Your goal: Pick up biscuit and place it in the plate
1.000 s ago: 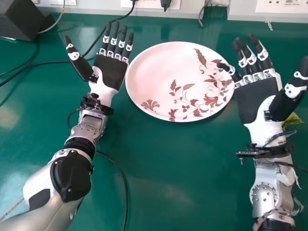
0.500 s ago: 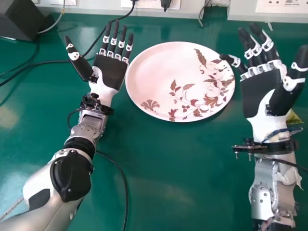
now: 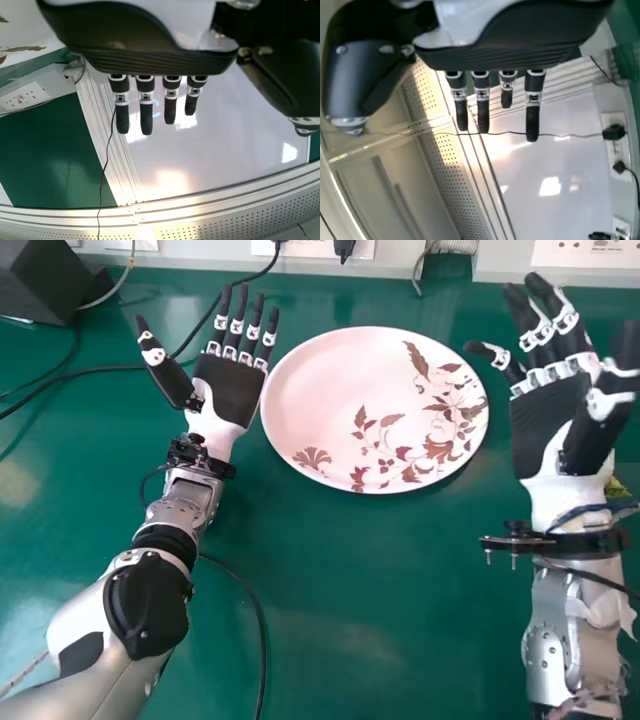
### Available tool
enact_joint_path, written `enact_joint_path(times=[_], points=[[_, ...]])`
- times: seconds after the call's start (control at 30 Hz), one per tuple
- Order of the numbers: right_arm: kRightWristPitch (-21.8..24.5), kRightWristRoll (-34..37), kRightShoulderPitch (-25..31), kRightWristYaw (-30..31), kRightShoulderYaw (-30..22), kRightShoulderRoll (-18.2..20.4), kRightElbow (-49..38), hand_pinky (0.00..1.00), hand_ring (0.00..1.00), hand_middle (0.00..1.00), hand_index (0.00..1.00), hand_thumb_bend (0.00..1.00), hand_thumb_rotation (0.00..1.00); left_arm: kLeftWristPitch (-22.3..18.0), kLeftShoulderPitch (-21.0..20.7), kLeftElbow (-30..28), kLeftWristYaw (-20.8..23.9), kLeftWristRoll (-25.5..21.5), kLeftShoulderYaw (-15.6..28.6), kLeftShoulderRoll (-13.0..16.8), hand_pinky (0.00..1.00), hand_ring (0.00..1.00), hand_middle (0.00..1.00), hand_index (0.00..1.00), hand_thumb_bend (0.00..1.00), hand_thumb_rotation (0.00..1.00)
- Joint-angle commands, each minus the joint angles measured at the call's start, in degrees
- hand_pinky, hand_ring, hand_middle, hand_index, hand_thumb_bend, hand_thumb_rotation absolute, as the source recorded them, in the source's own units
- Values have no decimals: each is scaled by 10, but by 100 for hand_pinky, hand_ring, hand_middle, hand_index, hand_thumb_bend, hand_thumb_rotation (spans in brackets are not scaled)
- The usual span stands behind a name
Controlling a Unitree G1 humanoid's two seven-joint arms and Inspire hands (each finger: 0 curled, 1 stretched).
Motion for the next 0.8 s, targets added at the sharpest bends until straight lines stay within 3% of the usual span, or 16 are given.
enact_joint_path(times=[0.0, 0.33, 0.47, 0.77], points=[[-16, -25, 11, -13, 2, -6, -13, 61, 70, 84, 86, 94, 17, 2, 7, 5, -1, -7, 5, 3, 78, 86, 96, 100, 100, 69], [-21, -117, 22, -66, 6, -24, -43, 61, 69, 83, 83, 96, 14, 8, 7, 6, 0, -9, 7, 6, 82, 88, 97, 100, 100, 71], [-17, -215, 30, -118, 5, -30, -63, 61, 69, 82, 83, 95, 14, 7, 7, 6, 0, -9, 7, 6, 72, 83, 94, 100, 100, 77], [7, -301, 48, -164, 15, -36, -103, 61, 69, 82, 83, 96, 12, 12, 7, 6, 1, -15, 6, 8, 76, 87, 95, 100, 100, 70]])
